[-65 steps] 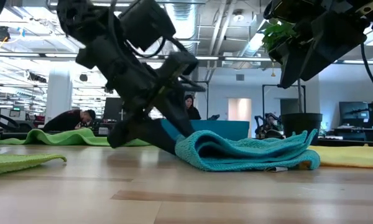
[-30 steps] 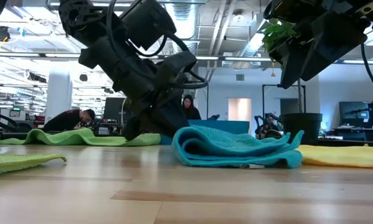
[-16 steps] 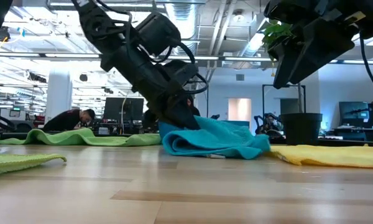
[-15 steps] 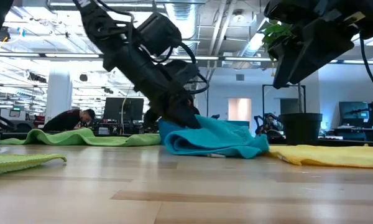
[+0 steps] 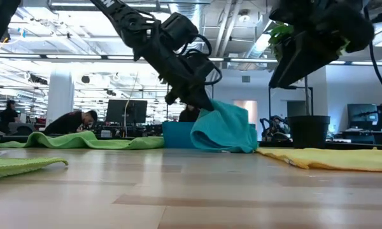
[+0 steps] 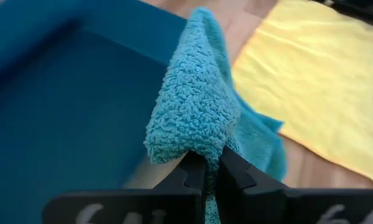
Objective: Fold microfiber towels
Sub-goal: Put the folded blue microfiber cloth into the blue bin
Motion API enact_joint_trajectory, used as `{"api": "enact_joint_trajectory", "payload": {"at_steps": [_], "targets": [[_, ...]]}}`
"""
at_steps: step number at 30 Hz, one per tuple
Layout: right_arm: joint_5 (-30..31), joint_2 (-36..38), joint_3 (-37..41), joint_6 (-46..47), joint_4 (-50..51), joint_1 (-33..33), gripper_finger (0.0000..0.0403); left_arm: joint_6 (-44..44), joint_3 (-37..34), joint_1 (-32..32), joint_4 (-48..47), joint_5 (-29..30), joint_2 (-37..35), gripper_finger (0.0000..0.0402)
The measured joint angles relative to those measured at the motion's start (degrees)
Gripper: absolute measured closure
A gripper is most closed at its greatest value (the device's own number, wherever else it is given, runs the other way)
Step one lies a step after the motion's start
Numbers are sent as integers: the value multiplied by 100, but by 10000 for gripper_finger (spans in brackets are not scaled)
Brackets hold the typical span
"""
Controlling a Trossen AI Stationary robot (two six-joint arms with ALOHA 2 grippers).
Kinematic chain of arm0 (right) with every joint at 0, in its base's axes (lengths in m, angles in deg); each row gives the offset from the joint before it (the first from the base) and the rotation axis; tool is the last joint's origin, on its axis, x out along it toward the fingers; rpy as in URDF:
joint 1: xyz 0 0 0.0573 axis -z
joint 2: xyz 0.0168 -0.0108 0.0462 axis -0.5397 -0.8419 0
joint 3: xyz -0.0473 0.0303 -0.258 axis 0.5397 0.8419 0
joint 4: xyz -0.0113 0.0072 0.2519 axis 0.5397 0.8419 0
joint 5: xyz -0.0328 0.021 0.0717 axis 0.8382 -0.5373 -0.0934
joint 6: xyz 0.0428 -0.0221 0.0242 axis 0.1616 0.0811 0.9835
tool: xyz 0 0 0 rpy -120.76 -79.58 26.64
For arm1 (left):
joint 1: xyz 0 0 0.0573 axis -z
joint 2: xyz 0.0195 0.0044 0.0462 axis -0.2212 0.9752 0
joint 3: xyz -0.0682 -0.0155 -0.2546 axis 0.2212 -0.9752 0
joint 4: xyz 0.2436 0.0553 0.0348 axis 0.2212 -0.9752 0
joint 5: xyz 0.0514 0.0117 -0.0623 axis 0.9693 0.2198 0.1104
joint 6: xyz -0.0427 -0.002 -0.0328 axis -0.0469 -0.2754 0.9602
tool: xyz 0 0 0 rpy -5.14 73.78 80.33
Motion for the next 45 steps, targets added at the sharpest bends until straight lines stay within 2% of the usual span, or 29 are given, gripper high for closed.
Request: {"api": "enact_joint_trajectory", "payload": {"at_steps": [4,20,31,37,42,45], "targets": [[281,0,0,148,0,0,182,-261,335,-203,-390,0,0,401],[297,0,0,225,2,0,182,-420,1510,-920,-1214,0,-10,401],[301,0,0,224,2,0,182,-420,1688,-1623,-1356,-72,17,401],[424,1,0,221,3,-2,182,-390,1524,-1834,-1469,-438,277,401],[428,2,-2,221,8,50,182,-398,1526,-1831,-1199,-553,336,401],[428,2,-2,220,7,89,182,-293,1596,-1821,-986,-983,286,401]]}}
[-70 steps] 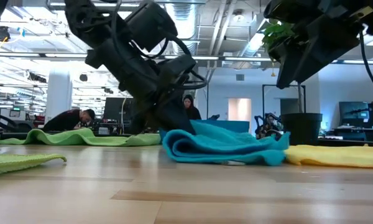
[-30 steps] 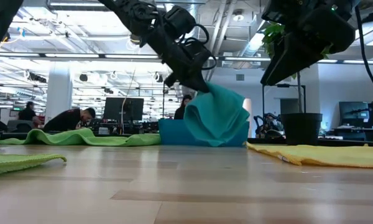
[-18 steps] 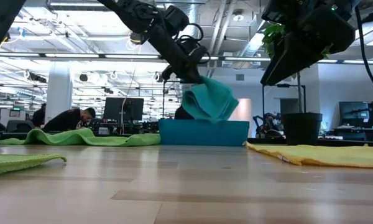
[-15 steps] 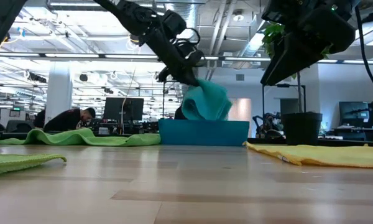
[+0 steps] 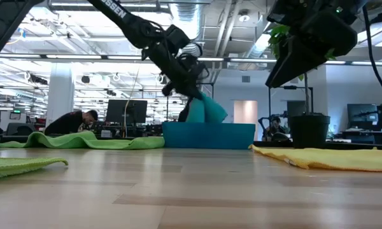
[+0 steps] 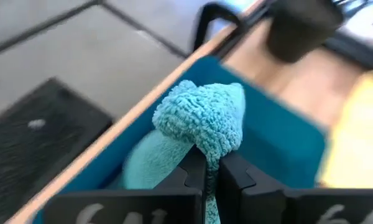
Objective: Fold microfiber towels
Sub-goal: Put the folded blue microfiber cloth into the blue bin
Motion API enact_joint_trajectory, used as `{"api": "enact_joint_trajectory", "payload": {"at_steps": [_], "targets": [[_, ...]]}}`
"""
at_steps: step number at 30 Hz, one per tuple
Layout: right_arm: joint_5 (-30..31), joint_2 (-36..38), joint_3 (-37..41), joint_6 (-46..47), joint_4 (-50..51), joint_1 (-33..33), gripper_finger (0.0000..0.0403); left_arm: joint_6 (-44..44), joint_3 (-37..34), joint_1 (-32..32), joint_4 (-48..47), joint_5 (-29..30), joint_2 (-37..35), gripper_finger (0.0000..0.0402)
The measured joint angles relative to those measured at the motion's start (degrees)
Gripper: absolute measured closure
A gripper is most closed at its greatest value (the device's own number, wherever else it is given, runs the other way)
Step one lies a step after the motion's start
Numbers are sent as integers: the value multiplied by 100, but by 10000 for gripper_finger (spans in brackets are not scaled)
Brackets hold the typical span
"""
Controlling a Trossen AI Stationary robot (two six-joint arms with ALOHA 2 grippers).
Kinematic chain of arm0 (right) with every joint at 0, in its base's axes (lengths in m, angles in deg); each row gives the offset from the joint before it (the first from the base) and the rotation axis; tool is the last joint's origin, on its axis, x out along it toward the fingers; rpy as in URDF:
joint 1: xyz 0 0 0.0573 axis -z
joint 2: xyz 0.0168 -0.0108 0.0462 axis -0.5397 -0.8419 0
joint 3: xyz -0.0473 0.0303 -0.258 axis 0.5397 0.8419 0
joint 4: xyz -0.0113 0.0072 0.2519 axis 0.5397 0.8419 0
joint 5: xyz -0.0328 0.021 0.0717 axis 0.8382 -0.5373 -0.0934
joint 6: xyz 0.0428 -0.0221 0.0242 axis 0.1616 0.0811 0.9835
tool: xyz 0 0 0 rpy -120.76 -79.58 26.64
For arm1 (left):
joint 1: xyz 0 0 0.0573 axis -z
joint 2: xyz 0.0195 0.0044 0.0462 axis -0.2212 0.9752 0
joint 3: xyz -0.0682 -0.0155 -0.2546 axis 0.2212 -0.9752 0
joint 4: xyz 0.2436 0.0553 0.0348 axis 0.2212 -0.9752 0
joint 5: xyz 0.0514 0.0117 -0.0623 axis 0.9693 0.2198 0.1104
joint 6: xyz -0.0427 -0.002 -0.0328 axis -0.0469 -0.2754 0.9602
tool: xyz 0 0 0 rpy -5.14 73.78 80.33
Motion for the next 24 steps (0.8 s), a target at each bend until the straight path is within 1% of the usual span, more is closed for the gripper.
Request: {"api": "enact_joint_trajectory", "payload": {"at_steps": [3,5,10,16,18,20,24], "targets": [[-2,0,0,0,0,34,182,135,246,-1,130,-488,-40,401],[-2,0,0,-2,2,61,182,161,333,21,125,-587,-41,401],[-4,0,0,-5,1,62,182,426,310,1,42,-545,2,401],[-4,0,0,-46,24,62,182,441,210,-32,-282,-521,281,401],[-4,-1,0,-50,21,76,182,437,253,-25,-86,-475,389,401],[-4,0,0,-54,35,95,182,439,234,-22,-305,-434,431,401],[-2,0,0,-55,44,102,182,414,223,-33,-421,-239,527,401]]}}
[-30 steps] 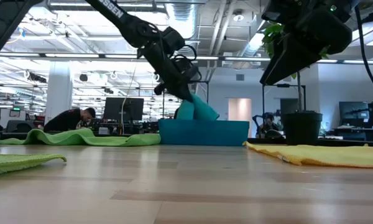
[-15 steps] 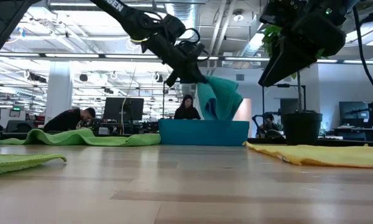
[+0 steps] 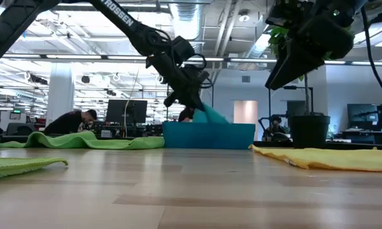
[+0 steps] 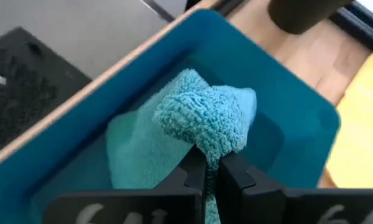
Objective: Fold microfiber towels
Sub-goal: Put the folded blue microfiber cloth into the blue bin
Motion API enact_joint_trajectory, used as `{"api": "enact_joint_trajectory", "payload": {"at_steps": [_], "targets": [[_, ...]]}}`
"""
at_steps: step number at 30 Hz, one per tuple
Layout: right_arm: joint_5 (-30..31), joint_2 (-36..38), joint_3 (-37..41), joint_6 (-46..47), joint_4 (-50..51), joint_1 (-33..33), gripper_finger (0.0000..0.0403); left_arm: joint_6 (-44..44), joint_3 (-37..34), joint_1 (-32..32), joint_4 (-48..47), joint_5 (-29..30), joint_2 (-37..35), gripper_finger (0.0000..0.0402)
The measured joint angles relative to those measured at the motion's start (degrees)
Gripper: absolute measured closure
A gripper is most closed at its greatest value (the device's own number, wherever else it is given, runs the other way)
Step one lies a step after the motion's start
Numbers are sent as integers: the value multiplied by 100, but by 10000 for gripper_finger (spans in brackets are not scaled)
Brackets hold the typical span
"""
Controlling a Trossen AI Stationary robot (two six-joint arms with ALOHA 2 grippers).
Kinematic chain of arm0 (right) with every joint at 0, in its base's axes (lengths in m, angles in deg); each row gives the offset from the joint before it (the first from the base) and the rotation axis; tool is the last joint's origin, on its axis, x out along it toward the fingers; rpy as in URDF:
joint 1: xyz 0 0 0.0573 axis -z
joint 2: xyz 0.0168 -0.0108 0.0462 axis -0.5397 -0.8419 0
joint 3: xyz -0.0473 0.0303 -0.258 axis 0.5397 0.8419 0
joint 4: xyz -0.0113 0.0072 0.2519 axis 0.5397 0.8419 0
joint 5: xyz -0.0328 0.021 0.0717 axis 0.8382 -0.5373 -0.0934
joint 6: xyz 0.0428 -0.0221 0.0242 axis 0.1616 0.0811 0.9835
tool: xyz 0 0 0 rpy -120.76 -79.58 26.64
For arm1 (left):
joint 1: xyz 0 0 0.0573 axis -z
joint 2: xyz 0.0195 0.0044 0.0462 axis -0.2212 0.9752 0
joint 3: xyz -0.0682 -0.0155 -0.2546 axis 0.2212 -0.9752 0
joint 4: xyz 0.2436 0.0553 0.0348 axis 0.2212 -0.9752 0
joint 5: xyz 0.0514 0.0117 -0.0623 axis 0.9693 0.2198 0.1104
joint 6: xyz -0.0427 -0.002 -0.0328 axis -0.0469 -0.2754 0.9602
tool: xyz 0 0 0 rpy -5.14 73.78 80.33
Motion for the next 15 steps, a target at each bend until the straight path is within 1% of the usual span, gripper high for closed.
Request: {"api": "enact_joint_trajectory", "payload": {"at_steps": [3,6,12,15], "targets": [[-3,0,0,0,44,40,182,4,11,-2,221,-109,-11,401],[-2,0,0,2,83,89,182,152,84,7,467,-634,-11,401],[-2,0,0,0,90,148,182,403,133,44,971,-1298,-28,401],[31,0,0,0,85,148,182,461,132,40,1022,-1372,22,401]]}}
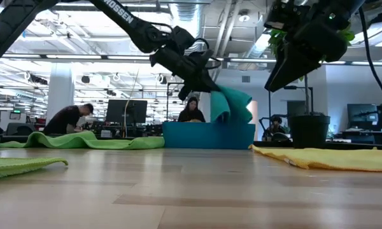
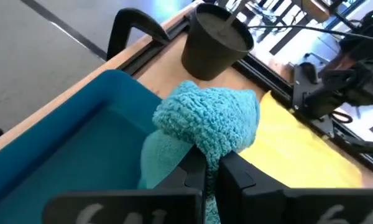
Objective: Fold microfiber towels
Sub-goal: Put the folded blue microfiber cloth into the blue bin
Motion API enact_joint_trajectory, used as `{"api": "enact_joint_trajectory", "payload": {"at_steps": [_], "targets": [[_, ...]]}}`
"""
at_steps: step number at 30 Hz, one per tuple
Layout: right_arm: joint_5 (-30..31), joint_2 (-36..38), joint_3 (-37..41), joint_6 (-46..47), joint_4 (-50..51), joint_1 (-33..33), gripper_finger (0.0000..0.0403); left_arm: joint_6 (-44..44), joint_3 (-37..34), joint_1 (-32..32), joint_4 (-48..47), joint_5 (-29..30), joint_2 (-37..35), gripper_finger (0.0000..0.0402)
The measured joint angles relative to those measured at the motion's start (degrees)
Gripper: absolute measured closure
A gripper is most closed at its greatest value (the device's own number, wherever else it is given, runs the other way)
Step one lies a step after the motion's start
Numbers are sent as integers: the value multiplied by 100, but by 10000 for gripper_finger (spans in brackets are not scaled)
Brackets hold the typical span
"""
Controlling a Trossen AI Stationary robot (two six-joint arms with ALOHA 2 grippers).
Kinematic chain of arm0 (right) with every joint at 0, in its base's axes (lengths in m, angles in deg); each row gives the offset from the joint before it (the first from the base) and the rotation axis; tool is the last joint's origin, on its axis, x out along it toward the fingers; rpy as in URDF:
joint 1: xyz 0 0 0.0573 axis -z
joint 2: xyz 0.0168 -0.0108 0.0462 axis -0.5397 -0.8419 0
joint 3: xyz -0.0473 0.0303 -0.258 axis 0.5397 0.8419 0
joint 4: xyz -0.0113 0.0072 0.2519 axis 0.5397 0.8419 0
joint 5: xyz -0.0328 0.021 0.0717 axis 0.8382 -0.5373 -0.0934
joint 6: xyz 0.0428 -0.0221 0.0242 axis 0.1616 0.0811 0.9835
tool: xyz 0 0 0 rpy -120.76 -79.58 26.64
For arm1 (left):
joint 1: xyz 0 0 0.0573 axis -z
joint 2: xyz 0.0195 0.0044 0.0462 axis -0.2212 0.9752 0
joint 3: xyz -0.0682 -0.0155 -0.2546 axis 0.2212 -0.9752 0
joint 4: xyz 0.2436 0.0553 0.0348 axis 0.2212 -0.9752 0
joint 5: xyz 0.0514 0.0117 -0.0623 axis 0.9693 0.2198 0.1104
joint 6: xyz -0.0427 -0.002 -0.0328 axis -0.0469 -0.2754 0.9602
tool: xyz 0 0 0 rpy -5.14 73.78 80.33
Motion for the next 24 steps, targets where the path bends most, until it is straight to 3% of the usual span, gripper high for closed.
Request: {"api": "enact_joint_trajectory", "payload": {"at_steps": [9,13,18,24], "targets": [[740,-2,1,8,46,-3,182,171,-5,-59,-41,23,382,401],[789,0,2,4,40,-4,182,88,-16,-66,-233,573,431,401],[843,0,2,1,41,36,182,11,-16,-138,-553,838,431,401],[892,-1,2,-1,40,37,182,-285,-16,-146,-1117,1811,431,401]]}}
